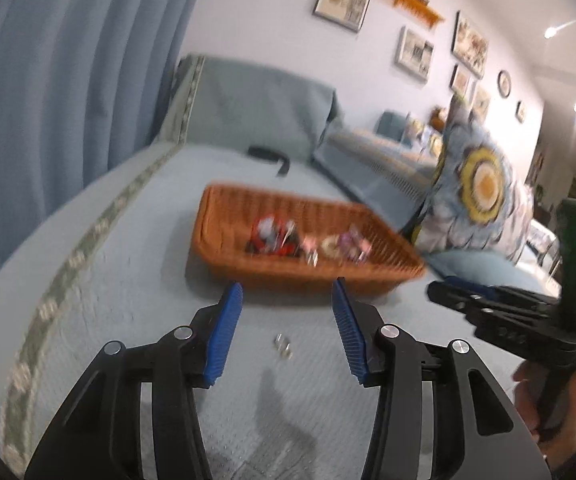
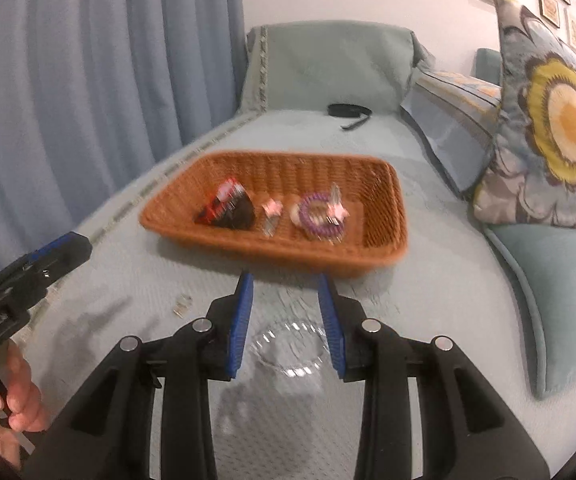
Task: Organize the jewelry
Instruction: 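Grasp the small silver ring charm with the left tool while the right tool grasps the clear bead bracelet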
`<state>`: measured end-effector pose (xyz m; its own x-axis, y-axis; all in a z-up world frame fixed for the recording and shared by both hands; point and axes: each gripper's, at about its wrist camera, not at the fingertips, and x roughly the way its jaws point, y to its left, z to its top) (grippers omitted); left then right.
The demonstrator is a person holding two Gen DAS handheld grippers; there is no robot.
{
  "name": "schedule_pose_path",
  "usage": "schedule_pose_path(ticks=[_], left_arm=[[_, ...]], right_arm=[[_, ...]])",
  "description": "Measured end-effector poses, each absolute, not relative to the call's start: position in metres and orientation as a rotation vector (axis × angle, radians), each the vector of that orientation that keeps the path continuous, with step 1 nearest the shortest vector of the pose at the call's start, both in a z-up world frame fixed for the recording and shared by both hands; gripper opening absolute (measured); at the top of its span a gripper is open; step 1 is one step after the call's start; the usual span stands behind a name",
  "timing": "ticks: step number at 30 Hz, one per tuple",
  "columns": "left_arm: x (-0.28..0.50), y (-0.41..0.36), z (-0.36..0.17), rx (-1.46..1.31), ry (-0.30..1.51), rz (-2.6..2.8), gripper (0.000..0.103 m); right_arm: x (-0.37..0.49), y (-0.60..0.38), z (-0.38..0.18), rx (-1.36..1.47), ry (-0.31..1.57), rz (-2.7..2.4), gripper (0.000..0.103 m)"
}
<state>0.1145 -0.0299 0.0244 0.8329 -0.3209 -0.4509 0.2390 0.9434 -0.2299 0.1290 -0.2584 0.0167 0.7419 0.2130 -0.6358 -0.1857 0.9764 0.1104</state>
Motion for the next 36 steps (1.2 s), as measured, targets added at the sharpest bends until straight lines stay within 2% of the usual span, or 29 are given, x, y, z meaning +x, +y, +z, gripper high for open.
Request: schedule_pose_path(ticks=[6, 13, 18, 32, 35, 36], left_arm=[[0.13, -0.03, -0.006, -0.16, 0.601, -0.3, 0.045], [0.145, -0.041, -0.02, -0.108, 0.699, -0.301, 0.044], [0.156, -0.057, -0.031, -0.034, 0.783, -0.319, 0.038], [0.177, -0.077, -0.041, 0.039, 0.85, -0.308, 0.037], [0.181, -0.08, -0.042, 0.05, 0.853, -0.292, 0.029], [0.181, -0.08, -0.042, 0.053, 0.852, -0.291, 0.022]], right_arm=[[0.13, -0.274, -0.026, 0.159, 0.781, 0.16, 0.031], [0.14, -0.289, -0.04, 0.246, 0.857, 0.125, 0.031], [0.144, -0.283, -0.044, 0.224, 0.878, 0.129, 0.031], [0.153, -0.266, -0.049, 0.126, 0.911, 0.098, 0.031], [0.156, -0.259, -0.05, 0.087, 0.919, 0.087, 0.031], [0.155, -0.258, -0.05, 0.072, 0.918, 0.085, 0.031]])
